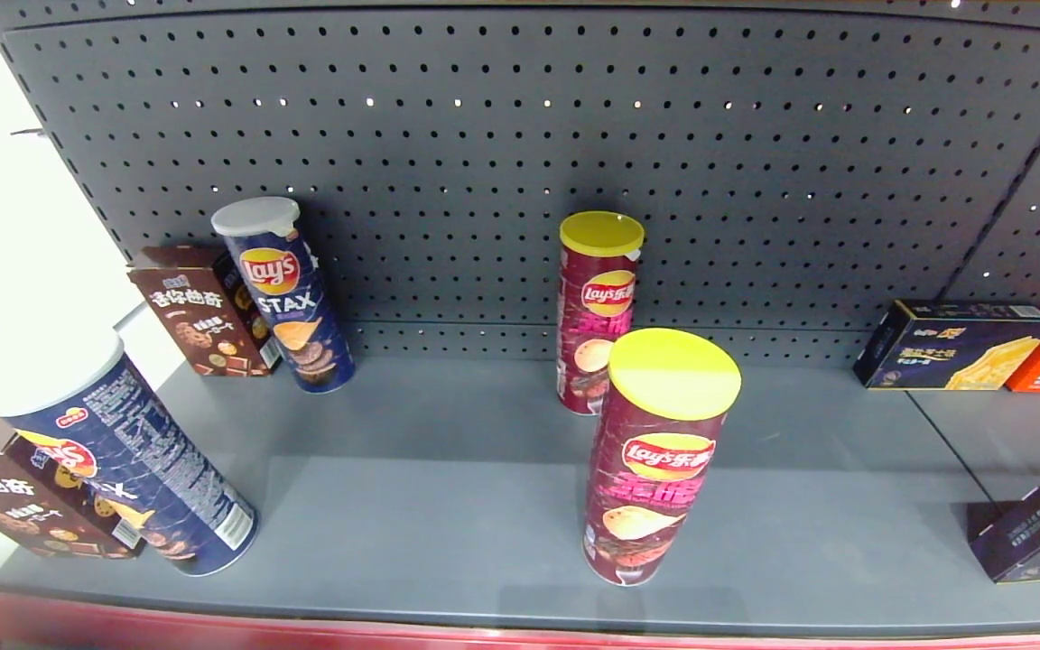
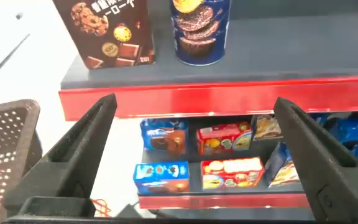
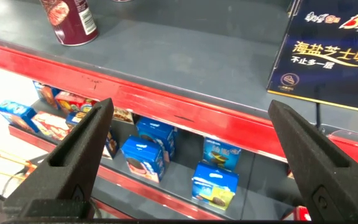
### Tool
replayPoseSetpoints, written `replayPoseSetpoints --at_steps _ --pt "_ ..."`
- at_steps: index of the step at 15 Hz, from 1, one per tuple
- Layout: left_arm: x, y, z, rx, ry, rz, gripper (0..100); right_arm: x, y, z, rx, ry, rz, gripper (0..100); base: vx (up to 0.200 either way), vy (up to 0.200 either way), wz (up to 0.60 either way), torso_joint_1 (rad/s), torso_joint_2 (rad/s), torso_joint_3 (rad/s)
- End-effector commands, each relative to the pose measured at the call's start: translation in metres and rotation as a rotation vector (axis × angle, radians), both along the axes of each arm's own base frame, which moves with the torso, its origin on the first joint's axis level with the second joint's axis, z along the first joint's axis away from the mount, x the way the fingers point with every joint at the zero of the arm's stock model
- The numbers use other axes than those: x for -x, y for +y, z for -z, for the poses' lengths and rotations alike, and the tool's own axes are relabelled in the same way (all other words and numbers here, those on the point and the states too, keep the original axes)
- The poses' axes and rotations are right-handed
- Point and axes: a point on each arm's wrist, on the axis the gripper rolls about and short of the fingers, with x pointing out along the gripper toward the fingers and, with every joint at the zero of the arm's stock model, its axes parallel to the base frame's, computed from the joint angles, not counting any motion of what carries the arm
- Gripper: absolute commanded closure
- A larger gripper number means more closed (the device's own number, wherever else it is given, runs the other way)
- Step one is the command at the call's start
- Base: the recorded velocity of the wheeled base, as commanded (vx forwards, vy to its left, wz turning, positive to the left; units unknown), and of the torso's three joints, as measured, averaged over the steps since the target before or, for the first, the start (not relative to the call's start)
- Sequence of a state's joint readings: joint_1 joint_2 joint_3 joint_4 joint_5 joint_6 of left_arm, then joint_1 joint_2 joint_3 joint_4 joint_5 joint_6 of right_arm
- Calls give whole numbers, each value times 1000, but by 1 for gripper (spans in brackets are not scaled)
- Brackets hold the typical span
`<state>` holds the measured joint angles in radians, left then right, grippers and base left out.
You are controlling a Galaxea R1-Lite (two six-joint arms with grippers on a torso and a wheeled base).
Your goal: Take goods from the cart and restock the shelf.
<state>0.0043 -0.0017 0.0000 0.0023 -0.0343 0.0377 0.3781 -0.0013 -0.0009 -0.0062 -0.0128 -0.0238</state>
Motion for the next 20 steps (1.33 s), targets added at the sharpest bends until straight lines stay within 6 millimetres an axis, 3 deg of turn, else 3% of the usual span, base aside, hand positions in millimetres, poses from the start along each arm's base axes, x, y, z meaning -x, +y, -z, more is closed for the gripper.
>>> replayPoseSetpoints --at_steps 1,3,4,5,6,9,10,12,14,16,20 --pt "0 0 -1 21 3 -1 0 1 1 -1 6 -4 82 0 0 0 0 0 0 0" --pt "0 0 0 27 5 -4 0 1 1 -1 9 -4 91 0 0 0 0 0 0 0" --pt "0 0 0 24 5 -2 0 3 0 -58 -26 -75 125 0 0 0 0 0 0 0" --pt "0 0 0 24 5 -2 0 -1 1 -77 -31 -73 137 0 0 0 0 0 0 0" --pt "0 0 0 22 5 -1 0 -30 11 -128 -36 8 87 0 0 0 0 0 0 0" --pt "0 0 0 22 5 -1 0 -58 24 -126 58 134 -34 0 0 0 0 0 0 0" --pt "0 0 0 21 5 -1 0 -94 43 -141 91 208 -128 0 0 0 0 0 0 0" --pt "0 0 0 22 6 -1 0 -123 71 -144 147 294 -241 0 0 0 0 0 0 0" --pt "0 0 0 22 5 -1 0 -135 86 -143 172 336 -287 0 0 0 0 0 0 0" --pt "0 0 0 22 5 -1 0 -169 112 -128 202 386 -302 0 0 0 0 0 0 0" --pt "0 0 0 25 5 -2 0 -185 131 -117 230 389 -257 0 0 0 0 0 0 0"
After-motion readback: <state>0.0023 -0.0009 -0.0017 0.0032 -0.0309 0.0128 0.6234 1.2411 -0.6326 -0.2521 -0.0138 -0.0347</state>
